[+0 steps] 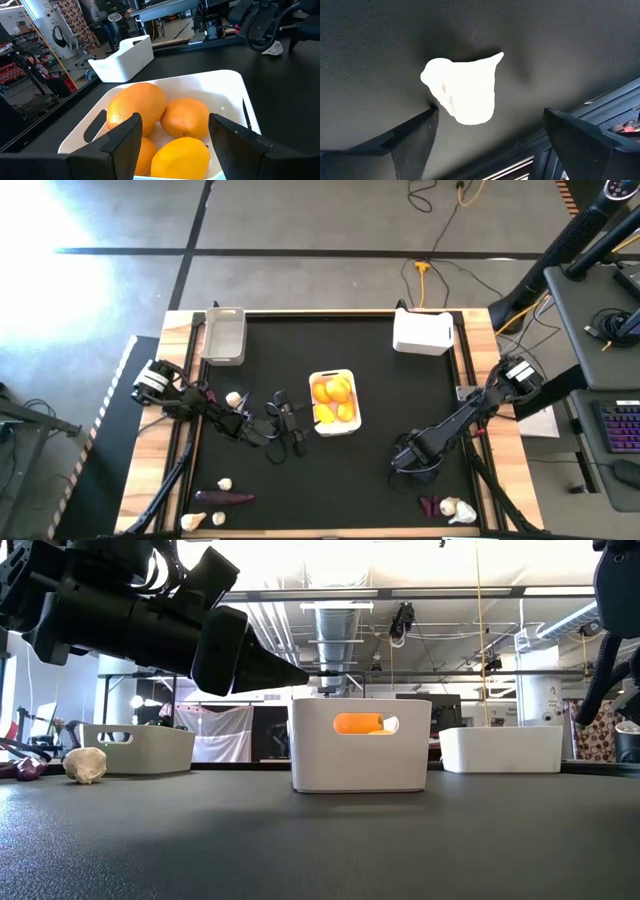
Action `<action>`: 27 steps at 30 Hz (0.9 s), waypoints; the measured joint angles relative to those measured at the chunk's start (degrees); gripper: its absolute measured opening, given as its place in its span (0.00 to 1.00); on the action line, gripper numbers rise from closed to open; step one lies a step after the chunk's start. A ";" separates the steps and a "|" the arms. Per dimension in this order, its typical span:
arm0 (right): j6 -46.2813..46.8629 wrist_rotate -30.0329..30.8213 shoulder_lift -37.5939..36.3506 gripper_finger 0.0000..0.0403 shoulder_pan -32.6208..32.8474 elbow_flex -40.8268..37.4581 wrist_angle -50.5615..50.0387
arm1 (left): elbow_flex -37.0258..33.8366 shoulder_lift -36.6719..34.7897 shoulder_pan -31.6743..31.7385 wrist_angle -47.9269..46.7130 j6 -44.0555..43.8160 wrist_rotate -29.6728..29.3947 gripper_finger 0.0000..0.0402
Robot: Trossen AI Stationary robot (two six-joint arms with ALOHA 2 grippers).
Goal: Sort produce into baskets
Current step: Put the garlic into the top white bin
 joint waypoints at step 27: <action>6.16 0.21 0.13 0.78 -3.65 1.06 -0.90 | 0.00 0.00 0.00 0.10 -0.15 0.00 0.53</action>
